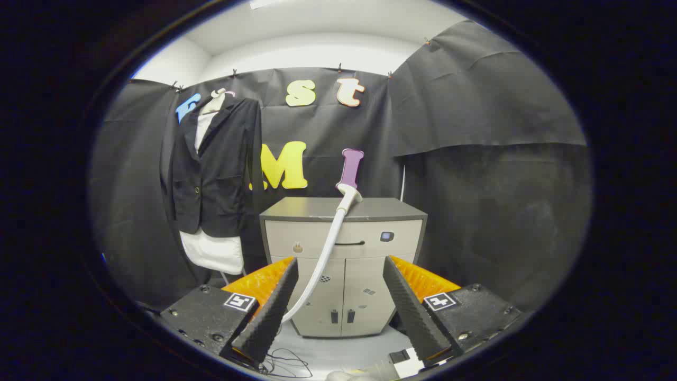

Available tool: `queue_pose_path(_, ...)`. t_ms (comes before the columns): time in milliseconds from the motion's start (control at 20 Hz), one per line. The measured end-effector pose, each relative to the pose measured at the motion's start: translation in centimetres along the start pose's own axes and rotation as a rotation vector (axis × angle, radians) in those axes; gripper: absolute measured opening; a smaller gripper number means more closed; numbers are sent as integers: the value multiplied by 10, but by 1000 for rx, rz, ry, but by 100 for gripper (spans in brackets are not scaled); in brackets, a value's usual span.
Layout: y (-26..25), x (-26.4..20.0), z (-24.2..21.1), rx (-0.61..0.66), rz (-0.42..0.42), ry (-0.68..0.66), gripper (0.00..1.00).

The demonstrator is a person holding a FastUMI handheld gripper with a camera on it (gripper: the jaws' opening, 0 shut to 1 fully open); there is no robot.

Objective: Iron the clothes twice with a garment steamer, once on the left side and once on the right side.

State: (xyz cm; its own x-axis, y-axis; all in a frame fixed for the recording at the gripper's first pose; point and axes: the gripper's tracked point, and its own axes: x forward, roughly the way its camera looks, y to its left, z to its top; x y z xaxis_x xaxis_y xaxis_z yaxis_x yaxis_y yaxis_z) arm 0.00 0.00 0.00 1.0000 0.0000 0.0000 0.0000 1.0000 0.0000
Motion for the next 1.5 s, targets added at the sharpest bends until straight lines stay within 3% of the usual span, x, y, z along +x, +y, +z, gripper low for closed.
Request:
queue_pose_path(650,17,-1,17,-25,-5,-16,100)
queue_pose_path(950,14,20,40,-30,6,-9,100)
queue_pose_path(1150,-1,59,66,-38,3,-28,100)
queue_pose_path(1500,-28,176,121,-51,19,-20,100)
